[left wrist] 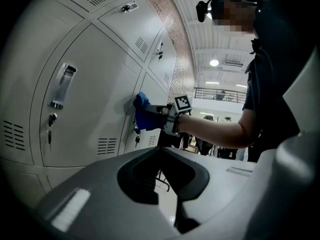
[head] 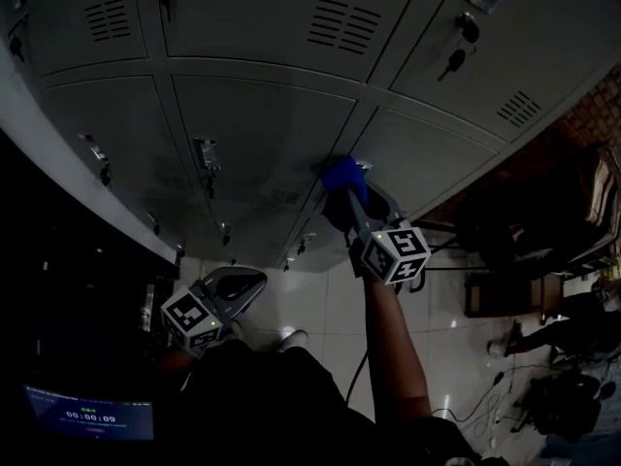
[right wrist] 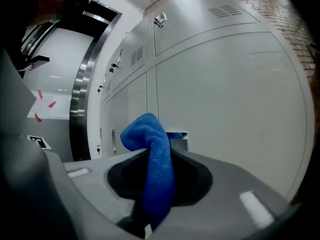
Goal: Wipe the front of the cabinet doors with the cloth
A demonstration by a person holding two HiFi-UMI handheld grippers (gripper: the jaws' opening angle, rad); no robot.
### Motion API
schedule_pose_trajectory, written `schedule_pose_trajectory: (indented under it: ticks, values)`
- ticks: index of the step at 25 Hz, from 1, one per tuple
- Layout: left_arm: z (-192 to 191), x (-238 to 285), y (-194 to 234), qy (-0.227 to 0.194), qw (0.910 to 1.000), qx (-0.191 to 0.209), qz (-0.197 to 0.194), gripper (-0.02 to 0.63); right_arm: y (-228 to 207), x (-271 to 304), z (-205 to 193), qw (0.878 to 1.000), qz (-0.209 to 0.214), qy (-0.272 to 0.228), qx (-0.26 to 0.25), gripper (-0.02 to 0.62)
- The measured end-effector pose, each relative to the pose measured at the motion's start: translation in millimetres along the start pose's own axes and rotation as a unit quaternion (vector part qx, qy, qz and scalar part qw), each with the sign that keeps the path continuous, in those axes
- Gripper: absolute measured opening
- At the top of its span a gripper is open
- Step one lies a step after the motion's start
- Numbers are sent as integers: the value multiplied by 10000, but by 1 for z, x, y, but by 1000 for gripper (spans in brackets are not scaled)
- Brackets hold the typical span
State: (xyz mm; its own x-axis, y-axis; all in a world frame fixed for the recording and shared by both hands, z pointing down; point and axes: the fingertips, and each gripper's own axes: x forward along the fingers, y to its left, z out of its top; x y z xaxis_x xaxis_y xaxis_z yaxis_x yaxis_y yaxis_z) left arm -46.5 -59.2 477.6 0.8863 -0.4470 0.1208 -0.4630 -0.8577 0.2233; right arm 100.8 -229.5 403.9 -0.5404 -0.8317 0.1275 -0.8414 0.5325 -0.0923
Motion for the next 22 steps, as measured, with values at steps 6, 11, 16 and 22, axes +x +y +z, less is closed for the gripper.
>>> schedule_pose_trajectory:
  ticks: [6,11,16,22]
  values:
    - [-3,-8,4,-4,9999,-55,116,2,-13,8,-7,9998,-98,62,182,83]
    - [-3,-2,3,-6,9999,-58,92,2,-22,4,-7,9997,-177,161,90,83]
    - [0,11,-2,-2,10000,-21,-9,2,-49,-13,-9,9989,-406,212,101,83]
    - [-1,25,-9,66,9999,-1,-105,2,-84,-38,-12,9970,-717,252,160,83]
